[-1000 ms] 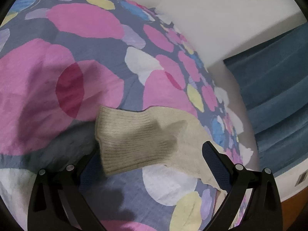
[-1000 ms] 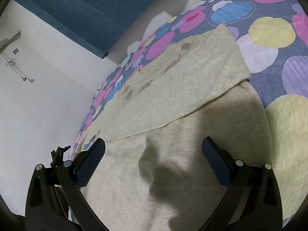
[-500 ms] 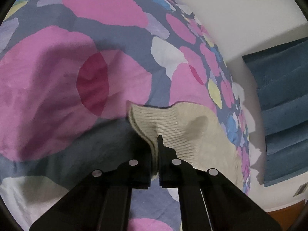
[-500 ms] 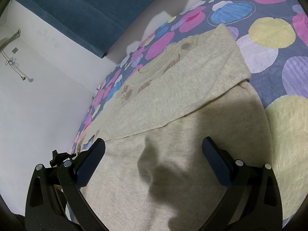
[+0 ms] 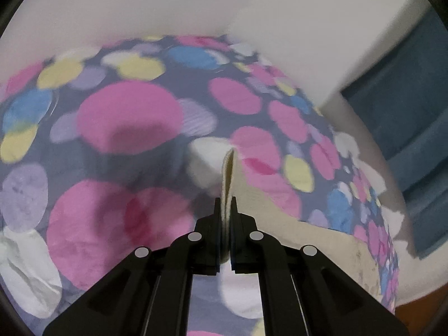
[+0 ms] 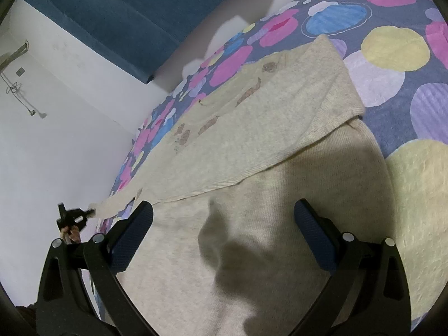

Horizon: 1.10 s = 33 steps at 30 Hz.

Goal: Fold small clothes
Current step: 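Fold the held sleeve across the sweater body with the left gripper and release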

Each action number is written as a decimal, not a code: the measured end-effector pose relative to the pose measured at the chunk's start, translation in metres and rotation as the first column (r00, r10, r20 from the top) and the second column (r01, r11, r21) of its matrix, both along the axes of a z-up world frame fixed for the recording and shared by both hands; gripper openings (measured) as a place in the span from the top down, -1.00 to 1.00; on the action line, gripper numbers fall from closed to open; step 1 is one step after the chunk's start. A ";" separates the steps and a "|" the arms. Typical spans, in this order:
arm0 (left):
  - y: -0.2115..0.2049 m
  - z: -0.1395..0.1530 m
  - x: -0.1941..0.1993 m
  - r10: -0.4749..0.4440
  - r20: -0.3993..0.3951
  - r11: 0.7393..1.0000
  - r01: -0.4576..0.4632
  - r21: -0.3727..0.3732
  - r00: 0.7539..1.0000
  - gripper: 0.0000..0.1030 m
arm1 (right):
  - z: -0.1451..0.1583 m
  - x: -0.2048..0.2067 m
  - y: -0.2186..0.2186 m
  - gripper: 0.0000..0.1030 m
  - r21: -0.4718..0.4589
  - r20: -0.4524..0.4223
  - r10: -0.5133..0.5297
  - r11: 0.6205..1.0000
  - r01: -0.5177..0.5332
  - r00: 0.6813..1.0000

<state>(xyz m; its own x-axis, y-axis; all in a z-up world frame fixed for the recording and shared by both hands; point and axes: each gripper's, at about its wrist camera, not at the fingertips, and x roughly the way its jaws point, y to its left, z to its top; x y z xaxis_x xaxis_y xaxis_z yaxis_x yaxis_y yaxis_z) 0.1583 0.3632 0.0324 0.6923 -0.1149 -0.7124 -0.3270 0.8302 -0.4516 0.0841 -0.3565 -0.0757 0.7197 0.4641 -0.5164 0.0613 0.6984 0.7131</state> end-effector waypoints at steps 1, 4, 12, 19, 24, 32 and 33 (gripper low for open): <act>-0.009 0.009 0.000 -0.019 0.013 1.000 0.019 0.002 1.000 0.92 | 0.000 0.000 0.000 -0.96 0.000 0.001 0.000 1.000 0.000 1.000; -0.050 0.038 0.001 -0.105 0.049 0.994 0.104 0.020 0.993 0.92 | 0.000 0.000 0.000 -0.96 -0.002 -0.001 0.000 1.000 0.000 1.000; -0.228 0.113 -0.005 -0.421 0.164 0.906 0.408 0.110 0.892 0.92 | 0.000 0.000 0.000 -0.96 -0.004 0.000 0.001 1.000 -0.001 1.000; -0.390 0.104 -0.006 -0.636 0.158 0.772 0.624 0.121 0.755 0.92 | 0.000 0.000 0.001 -0.96 -0.012 -0.005 0.002 1.000 -0.002 1.000; -0.497 0.052 0.001 -0.730 0.081 0.683 0.726 0.081 0.678 0.92 | -0.001 -0.002 -0.001 -0.96 0.014 0.011 -0.001 1.000 0.000 1.000; -0.588 -0.045 0.000 -0.804 -0.103 0.579 0.810 0.086 0.586 0.92 | -0.001 -0.002 -0.001 -0.96 0.017 0.011 -0.001 1.000 0.001 1.000; -0.592 -0.052 0.001 -0.808 -0.119 0.571 0.817 0.082 0.576 0.92 | -0.001 -0.002 -0.001 -0.96 0.016 0.011 -0.001 1.000 0.001 1.000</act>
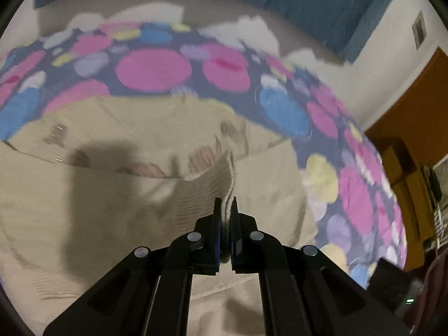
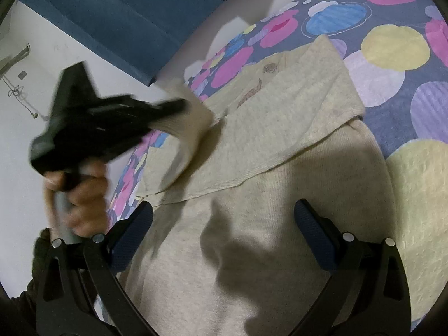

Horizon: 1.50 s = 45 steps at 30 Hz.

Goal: Fold small clothes

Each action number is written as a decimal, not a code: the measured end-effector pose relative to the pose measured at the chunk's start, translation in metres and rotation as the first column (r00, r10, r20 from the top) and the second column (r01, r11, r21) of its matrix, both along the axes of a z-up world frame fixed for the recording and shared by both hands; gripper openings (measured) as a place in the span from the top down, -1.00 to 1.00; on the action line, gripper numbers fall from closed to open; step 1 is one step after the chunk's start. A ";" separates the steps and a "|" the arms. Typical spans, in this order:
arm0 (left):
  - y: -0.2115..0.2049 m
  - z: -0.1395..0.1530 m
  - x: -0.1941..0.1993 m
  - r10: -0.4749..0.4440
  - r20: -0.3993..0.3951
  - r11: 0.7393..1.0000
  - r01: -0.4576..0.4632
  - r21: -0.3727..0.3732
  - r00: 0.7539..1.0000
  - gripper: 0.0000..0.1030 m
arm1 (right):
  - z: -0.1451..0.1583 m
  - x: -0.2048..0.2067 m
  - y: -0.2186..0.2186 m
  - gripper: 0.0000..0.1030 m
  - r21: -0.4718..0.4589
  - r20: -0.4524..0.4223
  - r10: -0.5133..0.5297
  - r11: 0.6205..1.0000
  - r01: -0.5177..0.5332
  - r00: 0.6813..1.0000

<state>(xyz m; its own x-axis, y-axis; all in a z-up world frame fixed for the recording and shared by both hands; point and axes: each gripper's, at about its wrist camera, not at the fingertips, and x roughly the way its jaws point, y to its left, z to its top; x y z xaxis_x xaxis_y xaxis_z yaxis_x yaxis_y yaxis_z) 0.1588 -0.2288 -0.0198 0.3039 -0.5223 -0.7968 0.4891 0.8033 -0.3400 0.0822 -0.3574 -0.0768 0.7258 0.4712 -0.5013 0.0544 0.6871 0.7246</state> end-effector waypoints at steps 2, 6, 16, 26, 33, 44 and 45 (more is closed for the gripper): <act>-0.009 -0.010 0.001 -0.019 -0.031 1.000 0.020 0.020 0.999 0.85 | 0.001 0.000 0.001 -0.96 -0.003 -0.002 0.000 1.000 0.000 1.000; -0.011 0.002 -0.011 -0.072 -0.013 0.997 0.072 0.004 0.997 0.53 | 0.001 -0.001 0.001 -0.96 0.002 0.002 -0.001 1.000 0.001 1.000; 0.118 0.035 -0.036 0.096 0.171 0.995 -0.096 -0.006 0.981 -0.08 | 0.006 -0.009 -0.008 -0.95 0.080 0.038 -0.009 0.997 0.006 0.999; 0.263 -0.028 -0.012 0.389 0.143 0.902 -0.408 0.143 0.910 -0.08 | 0.025 0.033 -0.020 -0.35 0.111 -0.102 -0.057 0.991 0.068 0.993; 0.275 -0.041 -0.001 0.429 0.116 0.892 -0.440 0.104 0.896 -0.13 | 0.001 0.078 -0.006 -0.17 0.078 -0.194 -0.041 0.995 0.058 0.980; 0.268 -0.048 0.012 0.422 0.160 0.885 -0.444 0.138 0.892 -0.38 | -0.007 0.096 0.006 0.91 0.061 -0.209 -0.014 0.998 0.027 0.978; 0.267 -0.048 0.012 0.417 0.167 0.885 -0.441 0.148 0.893 -0.38 | -0.002 0.097 0.006 0.90 0.053 -0.193 -0.021 0.998 0.032 0.981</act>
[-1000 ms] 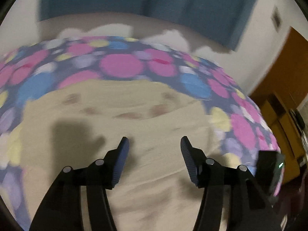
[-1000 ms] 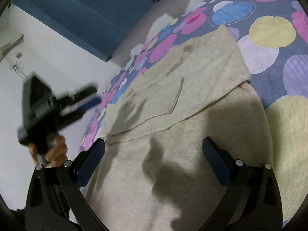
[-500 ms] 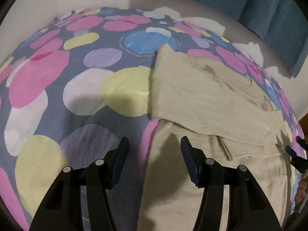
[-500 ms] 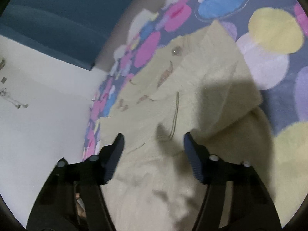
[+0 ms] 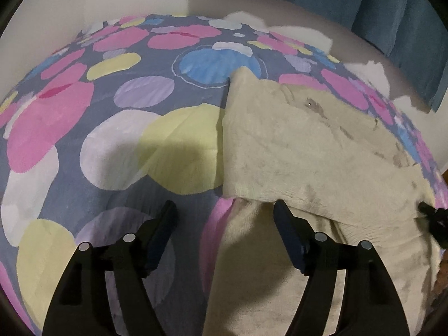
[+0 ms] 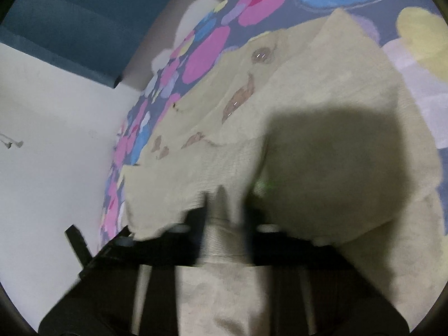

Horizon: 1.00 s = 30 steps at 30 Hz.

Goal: Fold small clothes

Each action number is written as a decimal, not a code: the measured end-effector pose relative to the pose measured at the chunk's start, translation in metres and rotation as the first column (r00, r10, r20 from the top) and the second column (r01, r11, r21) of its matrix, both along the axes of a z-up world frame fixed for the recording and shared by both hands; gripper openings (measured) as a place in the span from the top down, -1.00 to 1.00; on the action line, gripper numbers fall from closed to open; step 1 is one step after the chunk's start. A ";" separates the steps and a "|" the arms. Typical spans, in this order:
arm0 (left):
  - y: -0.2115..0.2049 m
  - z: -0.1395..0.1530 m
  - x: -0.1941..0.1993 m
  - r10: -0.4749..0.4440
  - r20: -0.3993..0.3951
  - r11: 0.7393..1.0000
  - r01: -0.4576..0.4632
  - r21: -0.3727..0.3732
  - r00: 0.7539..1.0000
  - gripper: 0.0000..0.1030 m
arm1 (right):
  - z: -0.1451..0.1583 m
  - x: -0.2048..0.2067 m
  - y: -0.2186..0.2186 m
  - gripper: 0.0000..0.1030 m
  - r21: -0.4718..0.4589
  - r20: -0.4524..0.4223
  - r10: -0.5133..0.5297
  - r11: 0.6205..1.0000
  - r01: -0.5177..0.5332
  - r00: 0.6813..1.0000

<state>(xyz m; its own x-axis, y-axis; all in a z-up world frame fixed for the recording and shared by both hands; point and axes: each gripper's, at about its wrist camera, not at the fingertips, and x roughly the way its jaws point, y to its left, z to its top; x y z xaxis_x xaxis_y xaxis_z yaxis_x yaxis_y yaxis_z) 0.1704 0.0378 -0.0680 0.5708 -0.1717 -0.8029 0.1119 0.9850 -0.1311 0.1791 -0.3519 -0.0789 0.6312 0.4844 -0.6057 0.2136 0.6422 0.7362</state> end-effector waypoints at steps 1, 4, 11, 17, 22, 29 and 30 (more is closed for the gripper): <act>0.000 0.000 0.000 -0.002 0.002 1.000 0.002 0.002 1.000 -0.39 | 0.007 -0.002 -0.001 0.90 -0.016 0.028 -0.008 1.000 0.009 1.000; 0.002 0.000 0.000 0.002 0.001 1.000 -0.002 -0.016 1.000 -0.39 | 0.026 -0.014 -0.009 0.91 -0.028 0.097 -0.045 0.998 0.048 0.994; 0.002 -0.002 0.003 0.020 -0.002 1.000 -0.020 -0.007 1.000 -0.39 | 0.018 -0.040 -0.029 0.91 -0.080 0.054 -0.104 0.991 0.109 0.993; 0.007 -0.003 0.004 0.023 -0.003 0.999 -0.023 -0.031 1.000 -0.39 | -0.014 -0.049 -0.033 0.91 -0.065 -0.006 -0.120 0.991 0.119 0.993; 0.009 -0.003 0.004 0.023 -0.001 0.999 -0.023 -0.044 1.000 -0.39 | -0.018 -0.050 -0.037 0.92 -0.039 0.007 -0.119 0.992 0.119 0.993; 0.009 -0.003 0.004 0.022 -0.001 0.999 -0.022 -0.044 1.000 -0.41 | -0.016 -0.052 -0.039 0.91 0.006 -0.003 -0.130 0.991 0.130 0.991; 0.009 -0.003 0.004 0.018 -0.002 0.999 -0.018 -0.047 1.000 -0.45 | -0.016 -0.053 -0.040 0.91 0.010 -0.008 -0.129 0.992 0.129 0.992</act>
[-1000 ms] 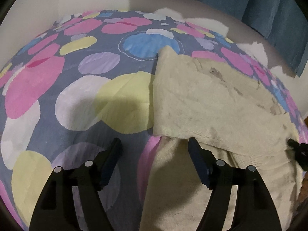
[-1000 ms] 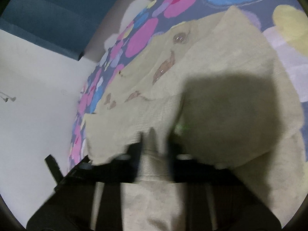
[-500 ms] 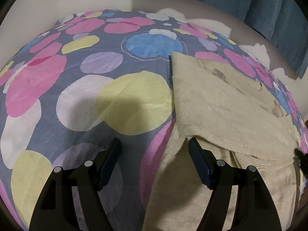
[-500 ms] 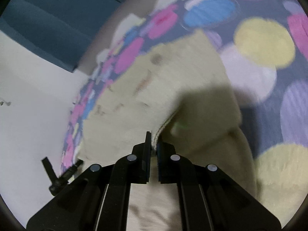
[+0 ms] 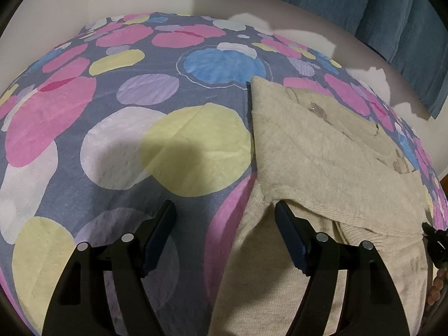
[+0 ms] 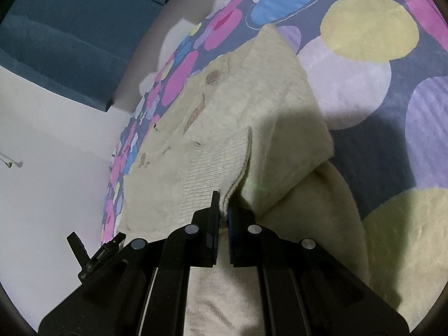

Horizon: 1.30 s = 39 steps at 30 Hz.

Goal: Fold small clothes

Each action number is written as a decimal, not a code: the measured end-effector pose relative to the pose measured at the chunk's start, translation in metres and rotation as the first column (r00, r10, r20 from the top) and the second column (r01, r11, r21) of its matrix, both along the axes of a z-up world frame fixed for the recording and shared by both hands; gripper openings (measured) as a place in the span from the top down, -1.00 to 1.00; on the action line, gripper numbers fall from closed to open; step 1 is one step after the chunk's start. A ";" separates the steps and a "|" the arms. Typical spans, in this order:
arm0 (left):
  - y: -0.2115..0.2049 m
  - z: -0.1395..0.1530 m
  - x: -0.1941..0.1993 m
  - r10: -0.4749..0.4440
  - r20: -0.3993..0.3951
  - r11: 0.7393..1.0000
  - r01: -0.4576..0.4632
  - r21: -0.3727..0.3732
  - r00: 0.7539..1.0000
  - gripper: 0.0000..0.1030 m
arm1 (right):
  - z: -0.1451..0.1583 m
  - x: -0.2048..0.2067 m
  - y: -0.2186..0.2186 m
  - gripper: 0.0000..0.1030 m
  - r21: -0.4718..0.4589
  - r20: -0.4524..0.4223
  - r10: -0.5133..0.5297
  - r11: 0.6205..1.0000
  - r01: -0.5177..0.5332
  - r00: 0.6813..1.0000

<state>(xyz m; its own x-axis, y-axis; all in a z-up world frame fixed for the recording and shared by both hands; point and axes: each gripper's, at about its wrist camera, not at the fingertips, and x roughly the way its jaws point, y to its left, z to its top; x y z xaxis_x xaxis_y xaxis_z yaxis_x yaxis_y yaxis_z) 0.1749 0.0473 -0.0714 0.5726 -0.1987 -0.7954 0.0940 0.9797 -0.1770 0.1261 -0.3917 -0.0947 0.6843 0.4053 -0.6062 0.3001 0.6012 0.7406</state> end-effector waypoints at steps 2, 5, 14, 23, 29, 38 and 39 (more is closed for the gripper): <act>-0.001 0.000 0.000 -0.013 -0.002 1.000 0.013 -0.004 1.000 -0.52 | 0.002 -0.006 -0.003 0.91 0.011 -0.009 -0.010 1.000 0.010 1.000; -0.002 0.000 0.000 -0.023 -0.004 1.000 0.023 -0.009 1.000 -0.56 | 0.009 -0.023 -0.010 0.85 -0.004 -0.007 -0.023 1.000 0.023 1.000; 0.012 0.011 -0.035 -0.134 -0.043 0.987 0.129 -0.096 0.990 -0.68 | 0.024 -0.114 -0.043 -0.60 0.046 0.046 -0.051 0.998 0.049 0.998; 0.053 0.016 -0.116 -0.280 -0.105 0.917 0.234 -0.323 0.954 -0.68 | 0.026 -0.183 -0.032 -0.65 0.151 0.088 0.068 0.985 -0.081 0.994; 0.073 0.014 -0.163 -0.345 -0.115 0.848 0.256 -0.465 0.932 -0.68 | 0.030 -0.200 -0.008 -0.72 0.209 0.126 0.168 0.959 -0.192 0.978; 0.067 0.013 -0.201 -0.407 -0.113 0.769 0.273 -0.578 0.907 -0.68 | 0.035 -0.216 0.031 -0.73 0.208 0.132 0.271 0.933 -0.294 0.954; 0.066 0.012 -0.202 -0.416 -0.114 0.758 0.275 -0.591 0.902 -0.68 | 0.036 -0.216 0.036 -0.74 0.204 0.133 0.285 0.930 -0.307 0.949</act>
